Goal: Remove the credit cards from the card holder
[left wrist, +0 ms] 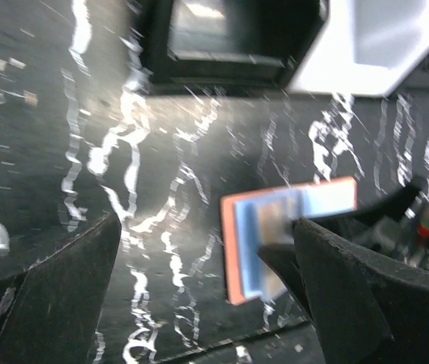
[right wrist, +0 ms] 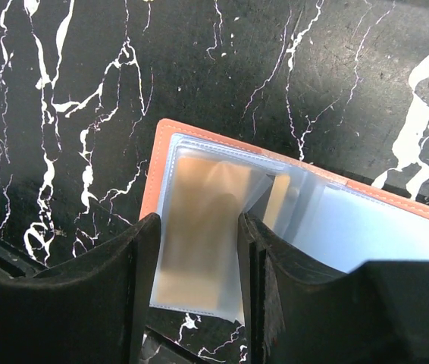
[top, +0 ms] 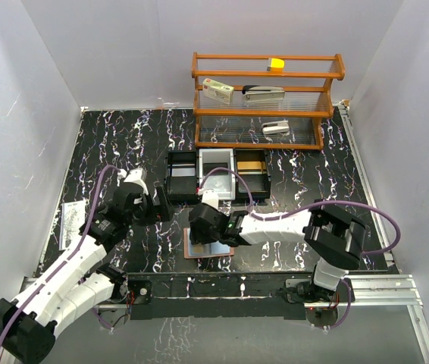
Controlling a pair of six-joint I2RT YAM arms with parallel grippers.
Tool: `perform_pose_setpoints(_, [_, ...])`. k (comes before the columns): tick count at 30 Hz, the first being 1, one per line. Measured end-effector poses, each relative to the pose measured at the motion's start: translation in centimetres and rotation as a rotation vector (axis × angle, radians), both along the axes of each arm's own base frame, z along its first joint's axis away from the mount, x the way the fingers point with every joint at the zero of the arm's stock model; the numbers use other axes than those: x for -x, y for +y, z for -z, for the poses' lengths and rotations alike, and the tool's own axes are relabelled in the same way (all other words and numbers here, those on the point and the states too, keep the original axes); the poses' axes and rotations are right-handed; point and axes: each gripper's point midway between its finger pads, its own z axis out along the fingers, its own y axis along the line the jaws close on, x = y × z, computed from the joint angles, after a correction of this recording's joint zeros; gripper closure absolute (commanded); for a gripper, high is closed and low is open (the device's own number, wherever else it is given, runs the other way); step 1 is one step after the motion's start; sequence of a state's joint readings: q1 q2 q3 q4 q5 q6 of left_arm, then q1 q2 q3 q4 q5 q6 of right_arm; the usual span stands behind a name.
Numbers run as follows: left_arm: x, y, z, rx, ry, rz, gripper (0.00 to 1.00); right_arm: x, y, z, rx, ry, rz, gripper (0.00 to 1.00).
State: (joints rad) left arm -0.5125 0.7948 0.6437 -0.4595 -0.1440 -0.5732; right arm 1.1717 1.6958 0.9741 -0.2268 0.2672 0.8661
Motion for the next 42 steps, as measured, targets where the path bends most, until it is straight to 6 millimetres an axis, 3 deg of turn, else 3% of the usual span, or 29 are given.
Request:
perform_pose_setpoints(4, [1.8,-3.1,1.9,0.152,0.087,0.1,0.1,0.0,-0.2,0.1,-0.052,0.027,-0.004,0.57])
perform_pose_setpoints(11, [4.2,-5.4,4.2,0.292,0.192,0.177,0.17,0.0,-0.5,0.1,-0.111,0.064,0.002,0.54])
perform_pose_setpoints(15, [5.1,-5.4,5.1,0.321,0.226,0.164,0.19,-0.1,-0.5,-0.2,-0.12,0.065,0.005,0.47])
perform_pose_setpoints(19, [4.9,-4.9,4.2,0.334,0.181,0.127,0.18,-0.3,-0.7,-0.6,-0.102,0.057,0.009,0.46])
perform_pose_setpoints(27, [4.5,-3.2,3.5,0.297,0.134,0.04,0.18,-1.2,0.2,-2.3,-0.091,0.032,0.008,0.54])
perform_pose_setpoints(33, [4.6,-2.9,3.8,0.285,0.148,0.019,0.19,-1.0,-0.3,1.0,0.008,0.072,0.012,0.6])
perform_pose_setpoints(42, [4.9,-3.4,4.7,0.277,0.201,0.039,0.23,-1.5,-0.6,1.3,0.022,0.056,0.028,0.81])
